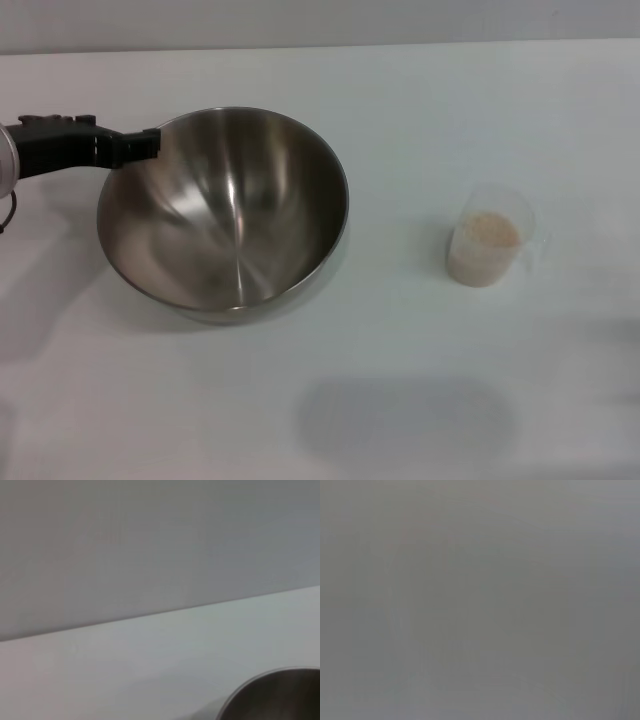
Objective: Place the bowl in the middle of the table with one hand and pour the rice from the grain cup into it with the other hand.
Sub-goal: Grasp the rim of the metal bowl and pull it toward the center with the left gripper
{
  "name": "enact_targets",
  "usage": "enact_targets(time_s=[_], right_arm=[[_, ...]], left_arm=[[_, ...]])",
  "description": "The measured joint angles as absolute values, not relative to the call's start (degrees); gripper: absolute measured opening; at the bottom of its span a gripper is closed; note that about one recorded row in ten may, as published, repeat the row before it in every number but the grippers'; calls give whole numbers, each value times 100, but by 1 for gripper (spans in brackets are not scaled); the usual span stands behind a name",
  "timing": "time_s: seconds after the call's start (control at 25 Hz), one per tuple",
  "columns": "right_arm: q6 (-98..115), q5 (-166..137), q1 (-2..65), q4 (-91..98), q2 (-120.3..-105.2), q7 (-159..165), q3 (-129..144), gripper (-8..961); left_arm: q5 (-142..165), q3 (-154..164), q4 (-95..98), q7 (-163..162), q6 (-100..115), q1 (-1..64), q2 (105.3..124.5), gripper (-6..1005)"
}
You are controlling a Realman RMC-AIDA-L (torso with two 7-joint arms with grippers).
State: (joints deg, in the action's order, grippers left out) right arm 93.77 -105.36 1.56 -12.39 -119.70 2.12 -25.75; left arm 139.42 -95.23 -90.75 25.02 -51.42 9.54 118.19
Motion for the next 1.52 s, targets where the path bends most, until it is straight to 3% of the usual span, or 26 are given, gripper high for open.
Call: enact_targets(time_s=[1.16, 1.52], right_arm=[[9215, -10547, 223, -1240, -11971, 211, -2567, 838], [9215, -10546, 229, -1240, -11971, 211, -2538, 837]], left_arm=[[13965, -9271, -8501, 2628, -5256, 1125, 11830, 819], [13957, -9298, -8394, 2628, -5218, 1188, 11831, 746]])
